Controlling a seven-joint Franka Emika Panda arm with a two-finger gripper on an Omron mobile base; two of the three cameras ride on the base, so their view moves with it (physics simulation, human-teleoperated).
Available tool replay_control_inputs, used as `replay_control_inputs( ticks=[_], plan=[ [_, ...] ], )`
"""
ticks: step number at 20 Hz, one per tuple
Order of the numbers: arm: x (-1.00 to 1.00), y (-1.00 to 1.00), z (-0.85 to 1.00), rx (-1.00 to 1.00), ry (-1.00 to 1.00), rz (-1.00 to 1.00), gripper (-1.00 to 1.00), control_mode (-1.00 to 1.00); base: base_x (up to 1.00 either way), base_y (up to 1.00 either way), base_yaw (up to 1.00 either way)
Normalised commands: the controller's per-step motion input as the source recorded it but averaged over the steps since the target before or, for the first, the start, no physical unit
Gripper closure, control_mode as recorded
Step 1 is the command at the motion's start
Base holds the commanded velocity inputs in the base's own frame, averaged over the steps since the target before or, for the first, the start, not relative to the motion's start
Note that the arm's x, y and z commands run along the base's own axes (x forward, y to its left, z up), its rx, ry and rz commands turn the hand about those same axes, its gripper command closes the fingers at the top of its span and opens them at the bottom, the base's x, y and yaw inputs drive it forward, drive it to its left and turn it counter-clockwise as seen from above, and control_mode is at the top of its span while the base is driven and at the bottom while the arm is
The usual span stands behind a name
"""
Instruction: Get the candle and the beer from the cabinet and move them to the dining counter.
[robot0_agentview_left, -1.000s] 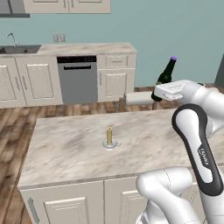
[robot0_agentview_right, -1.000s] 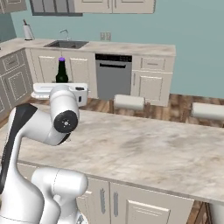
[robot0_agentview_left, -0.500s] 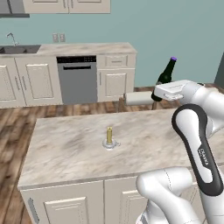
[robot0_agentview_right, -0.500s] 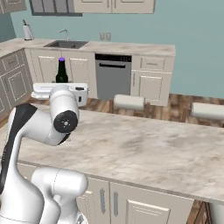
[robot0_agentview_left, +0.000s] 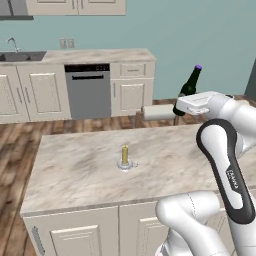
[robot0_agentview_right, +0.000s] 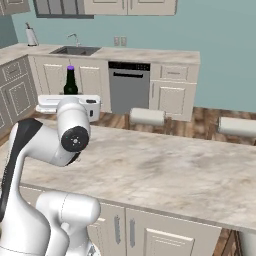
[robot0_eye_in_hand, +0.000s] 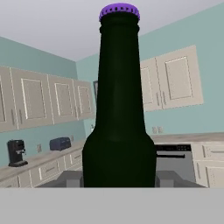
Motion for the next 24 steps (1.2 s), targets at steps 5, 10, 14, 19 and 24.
replay_control_inputs(
  ticks=[5, 10, 14, 19, 24],
  plan=[
    [0.0, 0.0, 0.0, 0.0, 0.0, 0.0, 1.0, -1.0, 0.0, 0.0, 0.0],
    [0.0, 0.0, 0.0, 0.0, 0.0, 0.0, 1.0, -1.0, 0.0, 0.0, 0.0],
    [0.0, 0.0, 0.0, 0.0, 0.0, 0.0, 1.0, -1.0, 0.0, 0.0, 0.0],
    [-0.04, -0.09, -0.18, -0.01, 0.03, 0.0, 1.0, -1.0, 0.0, 0.0, 0.0],
    [0.12, -0.29, -0.28, 0.02, 0.03, 0.12, 1.0, -1.0, 0.0, 0.0, 0.0]
  ],
)
